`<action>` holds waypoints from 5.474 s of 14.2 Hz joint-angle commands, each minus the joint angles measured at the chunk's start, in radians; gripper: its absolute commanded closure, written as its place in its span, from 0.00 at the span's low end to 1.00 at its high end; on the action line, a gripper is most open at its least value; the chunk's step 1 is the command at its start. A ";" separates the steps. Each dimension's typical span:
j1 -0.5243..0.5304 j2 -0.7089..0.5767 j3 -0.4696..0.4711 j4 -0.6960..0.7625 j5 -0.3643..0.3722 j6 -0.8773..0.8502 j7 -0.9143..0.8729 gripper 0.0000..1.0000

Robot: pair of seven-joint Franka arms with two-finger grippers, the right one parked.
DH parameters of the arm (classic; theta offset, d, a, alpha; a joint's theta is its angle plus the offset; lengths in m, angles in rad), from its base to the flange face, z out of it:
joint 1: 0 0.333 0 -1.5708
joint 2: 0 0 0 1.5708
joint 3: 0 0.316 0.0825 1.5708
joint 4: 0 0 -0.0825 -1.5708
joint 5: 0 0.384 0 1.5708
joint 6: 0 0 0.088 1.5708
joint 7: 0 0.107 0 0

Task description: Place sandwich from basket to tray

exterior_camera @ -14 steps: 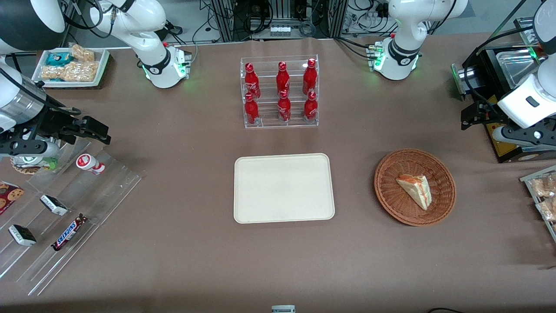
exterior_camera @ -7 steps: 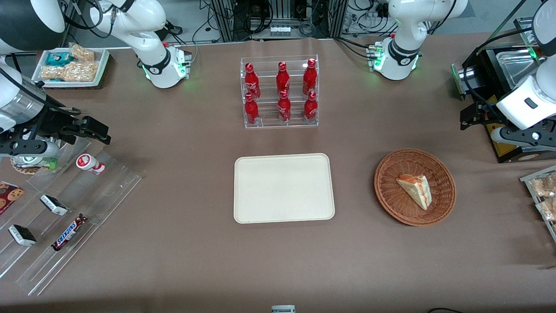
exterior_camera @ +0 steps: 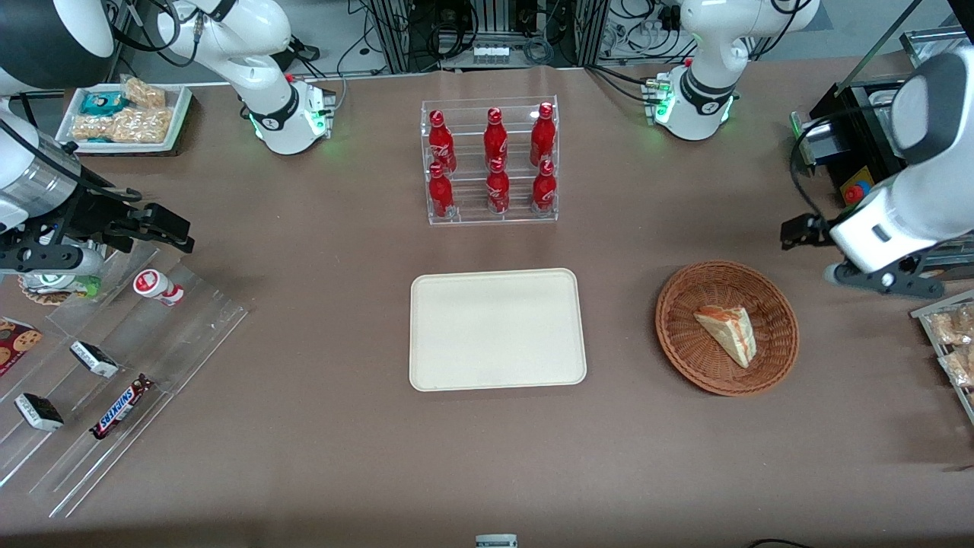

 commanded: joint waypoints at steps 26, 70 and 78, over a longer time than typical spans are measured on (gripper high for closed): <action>-0.028 0.207 -0.006 -0.393 0.065 0.806 -1.111 0.94; -0.543 0.304 -0.026 0.213 0.127 0.340 -1.065 0.00; -0.280 0.072 -0.026 0.014 0.073 0.228 -0.779 0.00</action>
